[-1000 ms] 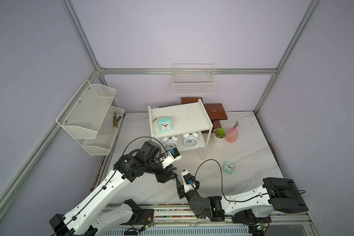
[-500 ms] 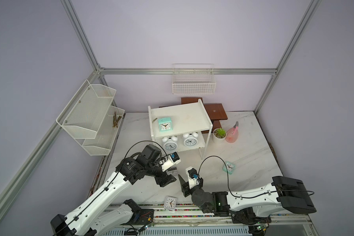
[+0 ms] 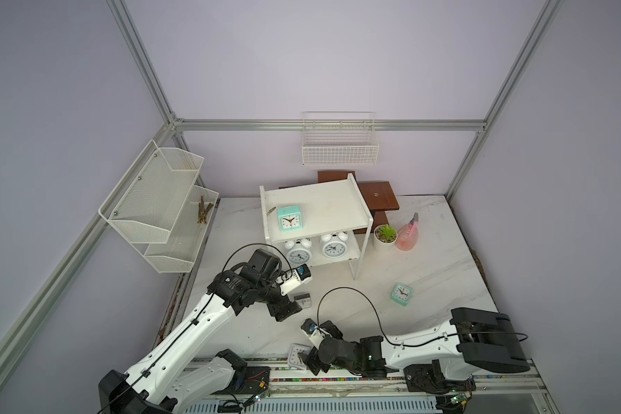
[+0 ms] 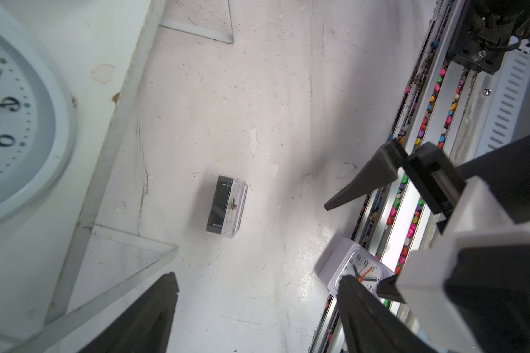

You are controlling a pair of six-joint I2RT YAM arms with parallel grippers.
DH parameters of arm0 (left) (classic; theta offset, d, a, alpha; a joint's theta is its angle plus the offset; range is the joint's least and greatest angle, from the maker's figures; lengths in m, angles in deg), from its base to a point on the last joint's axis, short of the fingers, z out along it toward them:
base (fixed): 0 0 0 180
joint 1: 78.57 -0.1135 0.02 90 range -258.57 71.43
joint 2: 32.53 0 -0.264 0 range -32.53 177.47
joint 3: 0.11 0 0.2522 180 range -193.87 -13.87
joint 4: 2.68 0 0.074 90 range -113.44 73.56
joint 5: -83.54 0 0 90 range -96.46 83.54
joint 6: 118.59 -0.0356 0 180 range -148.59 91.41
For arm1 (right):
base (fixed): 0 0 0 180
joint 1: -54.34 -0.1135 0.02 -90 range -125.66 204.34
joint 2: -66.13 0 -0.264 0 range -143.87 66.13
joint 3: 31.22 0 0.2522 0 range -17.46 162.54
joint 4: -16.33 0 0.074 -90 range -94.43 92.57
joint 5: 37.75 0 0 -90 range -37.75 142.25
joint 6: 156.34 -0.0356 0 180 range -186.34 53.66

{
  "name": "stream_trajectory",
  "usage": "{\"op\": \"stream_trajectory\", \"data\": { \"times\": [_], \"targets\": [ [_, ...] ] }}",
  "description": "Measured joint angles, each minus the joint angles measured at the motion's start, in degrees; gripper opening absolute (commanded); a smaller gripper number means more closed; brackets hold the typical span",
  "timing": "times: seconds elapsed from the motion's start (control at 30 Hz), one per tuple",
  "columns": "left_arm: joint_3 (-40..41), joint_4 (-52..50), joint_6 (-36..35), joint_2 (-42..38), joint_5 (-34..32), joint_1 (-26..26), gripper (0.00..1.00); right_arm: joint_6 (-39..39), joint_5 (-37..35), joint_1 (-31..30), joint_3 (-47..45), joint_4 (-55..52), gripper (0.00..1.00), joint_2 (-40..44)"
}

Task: Place the alarm clocks on the shelf by style
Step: Pick up the alarm from the center of the board.

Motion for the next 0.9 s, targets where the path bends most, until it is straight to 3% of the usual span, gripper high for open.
{"op": "stream_trajectory", "data": {
  "times": [0.43, 0.9],
  "targets": [
    [0.5, -0.2, 0.0, -4.2, 2.1, -1.9, 0.87, 4.1, 4.3, 0.0, 6.6, -2.3, 0.93, -9.0],
    [2.2, 0.0, 0.2, -3.9, 3.8, -2.2, 0.87, 4.2, 2.7, -0.3, 6.1, -5.2, 0.57, -6.7]
  ]
}}
